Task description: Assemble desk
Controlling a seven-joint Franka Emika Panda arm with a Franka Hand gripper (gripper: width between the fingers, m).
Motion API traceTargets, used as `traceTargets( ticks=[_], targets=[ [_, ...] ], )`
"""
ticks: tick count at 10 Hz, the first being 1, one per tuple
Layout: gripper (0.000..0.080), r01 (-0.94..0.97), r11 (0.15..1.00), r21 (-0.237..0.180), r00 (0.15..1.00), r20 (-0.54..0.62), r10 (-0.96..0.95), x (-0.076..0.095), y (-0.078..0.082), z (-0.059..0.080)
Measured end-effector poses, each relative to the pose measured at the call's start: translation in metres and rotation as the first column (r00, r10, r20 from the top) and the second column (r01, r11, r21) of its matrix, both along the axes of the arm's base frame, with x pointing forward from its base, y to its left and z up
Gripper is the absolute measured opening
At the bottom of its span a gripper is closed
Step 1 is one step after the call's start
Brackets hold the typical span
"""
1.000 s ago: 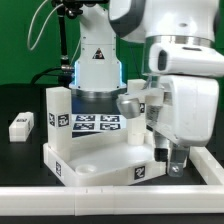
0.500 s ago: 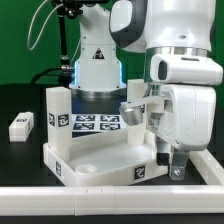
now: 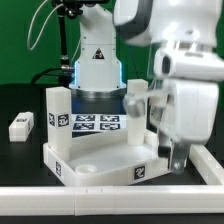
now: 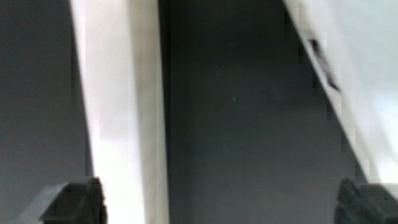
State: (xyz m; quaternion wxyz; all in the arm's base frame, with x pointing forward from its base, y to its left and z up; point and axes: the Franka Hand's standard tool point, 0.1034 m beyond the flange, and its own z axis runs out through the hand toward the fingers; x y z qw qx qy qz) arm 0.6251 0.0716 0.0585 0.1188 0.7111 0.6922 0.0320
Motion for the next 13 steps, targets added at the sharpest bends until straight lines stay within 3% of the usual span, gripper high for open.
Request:
traceTargets(
  ticks=[2,4,7,8,9,10,11,12,13],
  targets=[
    [0.0649,0.004,1.000,0.000,1.000,-0.017,-0.004,-0.014,-0.002,-0.004],
    [0.0649,0.012,1.000,0.004,0.999,-0.042,-0.012,-0.028,-0.009,-0.020],
    [0.0649,0.025,1.000,0.000,0.997,-0.079,-0.025,-0.040,-0.013,-0.046],
    [0.0640,0.025,1.000,0.000,0.997,-0.076,-0.025,-0.038,-0.013,-0.044],
    [0.0481,0.025,1.000,-0.001,0.997,-0.078,-0.025,-0.039,-0.013,-0.045],
    [0.0481,0.025,1.000,-0.001,0.997,-0.079,-0.025,-0.039,-0.013,-0.045],
    [0.0280,0.025,1.000,-0.001,0.997,-0.079,-0.025,-0.039,-0.013,-0.045],
    [0.0148,0.021,1.000,-0.002,0.997,-0.079,-0.021,-0.039,-0.014,-0.045],
    [0.0148,0.022,1.000,-0.007,0.996,-0.084,-0.022,-0.039,-0.015,-0.044]
  ],
)
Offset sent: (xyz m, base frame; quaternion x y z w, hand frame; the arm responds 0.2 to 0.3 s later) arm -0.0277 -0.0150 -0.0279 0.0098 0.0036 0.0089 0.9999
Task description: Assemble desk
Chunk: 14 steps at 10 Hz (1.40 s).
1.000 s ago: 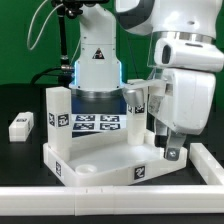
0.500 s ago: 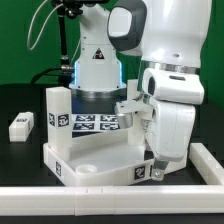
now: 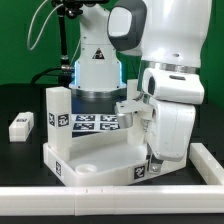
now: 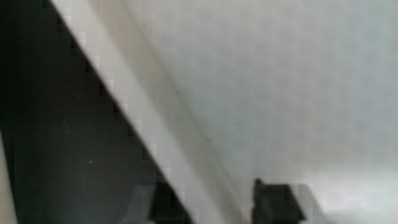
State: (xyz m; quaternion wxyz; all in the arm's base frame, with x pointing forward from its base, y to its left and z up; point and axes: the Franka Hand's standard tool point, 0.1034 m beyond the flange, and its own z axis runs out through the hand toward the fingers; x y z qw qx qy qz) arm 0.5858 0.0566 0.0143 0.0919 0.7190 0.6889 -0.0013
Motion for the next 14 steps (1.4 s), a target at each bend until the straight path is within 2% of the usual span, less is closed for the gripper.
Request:
traceTargets(
  ticks=[1,5,6,9,14],
  targets=[
    [0.0107,0.000,1.000,0.000,1.000,0.000,0.000,0.000,0.000,0.000],
    [0.0107,0.016,1.000,0.001,1.000,0.001,-0.016,0.000,0.000,0.001],
    [0.0107,0.093,0.996,0.007,0.996,0.009,-0.093,0.002,0.000,0.005],
    [0.0089,0.193,0.981,0.000,0.981,0.008,-0.193,0.023,0.000,0.019],
    [0.0080,0.210,0.978,-0.021,0.978,0.016,-0.210,0.063,-0.001,0.020]
  ],
)
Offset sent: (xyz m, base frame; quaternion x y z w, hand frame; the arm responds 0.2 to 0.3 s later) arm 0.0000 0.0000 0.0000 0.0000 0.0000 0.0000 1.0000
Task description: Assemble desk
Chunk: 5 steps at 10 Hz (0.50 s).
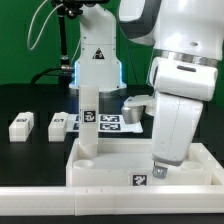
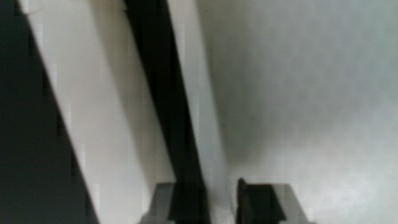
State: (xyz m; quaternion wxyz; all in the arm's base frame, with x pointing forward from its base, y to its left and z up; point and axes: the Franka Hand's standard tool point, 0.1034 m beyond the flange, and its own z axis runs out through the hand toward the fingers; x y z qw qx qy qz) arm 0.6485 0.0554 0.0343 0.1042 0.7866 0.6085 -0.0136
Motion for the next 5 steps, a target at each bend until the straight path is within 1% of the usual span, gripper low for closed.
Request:
traceTargets(
  ticks=[2,4,5],
  targets=[
    [0.0080,0.006,1.000,-0.021,1.000,-0.022,-0.007,0.0094,-0.0021,0.0016],
    [0.0080,0.016,0.999,-0.036,0.999,-0.051,-0.018,0.0087,-0.0046,-0.0009],
    [0.0080,0.016,0.999,-0.040,0.998,-0.060,-0.018,0.0093,-0.0028,-0.0036]
  ],
)
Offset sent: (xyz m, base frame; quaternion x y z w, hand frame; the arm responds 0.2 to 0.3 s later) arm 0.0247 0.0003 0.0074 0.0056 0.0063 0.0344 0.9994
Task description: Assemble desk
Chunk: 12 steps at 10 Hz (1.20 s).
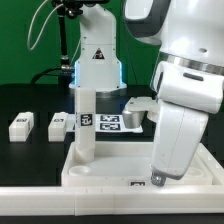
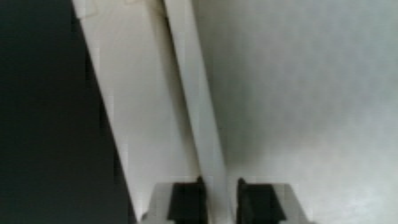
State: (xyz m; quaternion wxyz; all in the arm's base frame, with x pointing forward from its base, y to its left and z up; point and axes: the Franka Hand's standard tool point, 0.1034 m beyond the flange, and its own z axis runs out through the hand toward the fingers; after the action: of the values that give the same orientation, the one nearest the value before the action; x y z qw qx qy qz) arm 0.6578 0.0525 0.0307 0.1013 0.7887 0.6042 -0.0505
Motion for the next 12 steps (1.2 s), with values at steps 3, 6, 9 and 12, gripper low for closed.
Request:
traceTargets(
  ticks=[3,6,9,12],
  targets=[
    [0.0080,-0.010,1.000,0.007,1.000,0.012,0.009,-0.0015,0.0024,-0.0006],
    [0.0337,-0.009,1.000,0.007,1.000,0.011,0.009,-0.0018,0.0022,-0.0010],
    [0.0629,-0.009,1.000,0.007,1.000,0.010,0.009,-0.0022,0.0020,-0.0018],
    [0.0646,-0.009,1.000,0.007,1.000,0.009,0.009,-0.0024,0.0018,-0.0024]
  ],
)
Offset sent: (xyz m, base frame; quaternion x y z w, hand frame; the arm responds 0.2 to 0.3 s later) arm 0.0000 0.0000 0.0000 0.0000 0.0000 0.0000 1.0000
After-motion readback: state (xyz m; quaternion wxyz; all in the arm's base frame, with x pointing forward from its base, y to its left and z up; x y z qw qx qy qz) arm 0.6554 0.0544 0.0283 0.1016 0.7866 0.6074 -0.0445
